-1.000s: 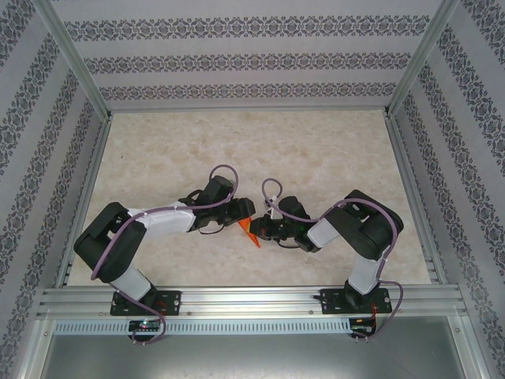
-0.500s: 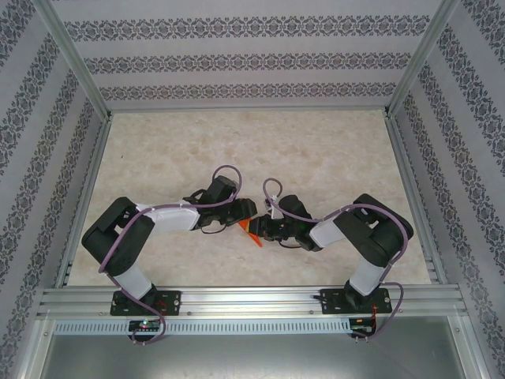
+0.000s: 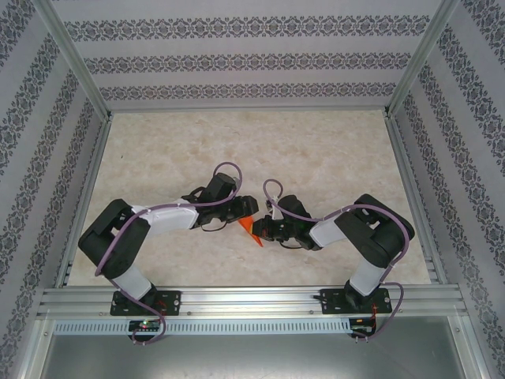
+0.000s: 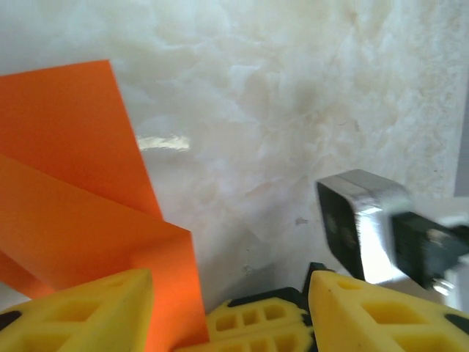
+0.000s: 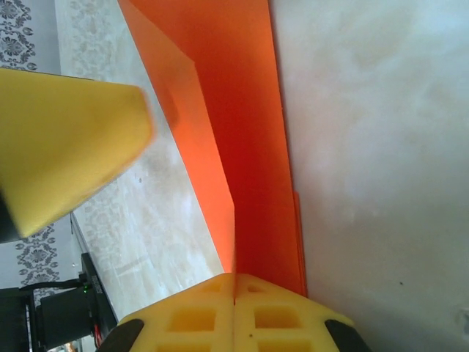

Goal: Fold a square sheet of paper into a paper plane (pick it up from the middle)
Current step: Fold the wing for the fifth time at the center of the table.

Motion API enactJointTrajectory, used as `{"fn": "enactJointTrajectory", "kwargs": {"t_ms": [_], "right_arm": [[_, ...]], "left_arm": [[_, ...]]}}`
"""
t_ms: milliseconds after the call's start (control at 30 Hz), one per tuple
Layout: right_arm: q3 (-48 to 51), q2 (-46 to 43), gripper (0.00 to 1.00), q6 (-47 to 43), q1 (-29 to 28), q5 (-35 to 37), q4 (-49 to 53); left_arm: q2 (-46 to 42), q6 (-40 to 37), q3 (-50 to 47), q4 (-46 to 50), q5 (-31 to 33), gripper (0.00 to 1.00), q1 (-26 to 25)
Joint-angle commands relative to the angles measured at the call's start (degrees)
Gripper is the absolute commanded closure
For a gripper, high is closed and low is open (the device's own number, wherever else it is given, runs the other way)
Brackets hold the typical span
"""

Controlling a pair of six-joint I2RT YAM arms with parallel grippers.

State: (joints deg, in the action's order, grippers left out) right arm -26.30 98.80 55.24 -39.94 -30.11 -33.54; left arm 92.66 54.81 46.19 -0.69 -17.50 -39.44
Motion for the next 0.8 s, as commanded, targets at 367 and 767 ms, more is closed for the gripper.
{"fn": "enactJointTrajectory", "kwargs": {"t_ms": [367,767], "right_arm": [[-0.59,2.87,1.0,8.14,1.47,-2.85,-0.28],[-1.04,4.39,1.0,8.87,1.64,-3.21,0.1]], "left_arm": [[-2.83,-2.0,-3.5,-5.15,-1.69,0.39,-0.05],[3.49,-1.41,-0.47,-10.92,-5.08,0.39,-0.02]]}}
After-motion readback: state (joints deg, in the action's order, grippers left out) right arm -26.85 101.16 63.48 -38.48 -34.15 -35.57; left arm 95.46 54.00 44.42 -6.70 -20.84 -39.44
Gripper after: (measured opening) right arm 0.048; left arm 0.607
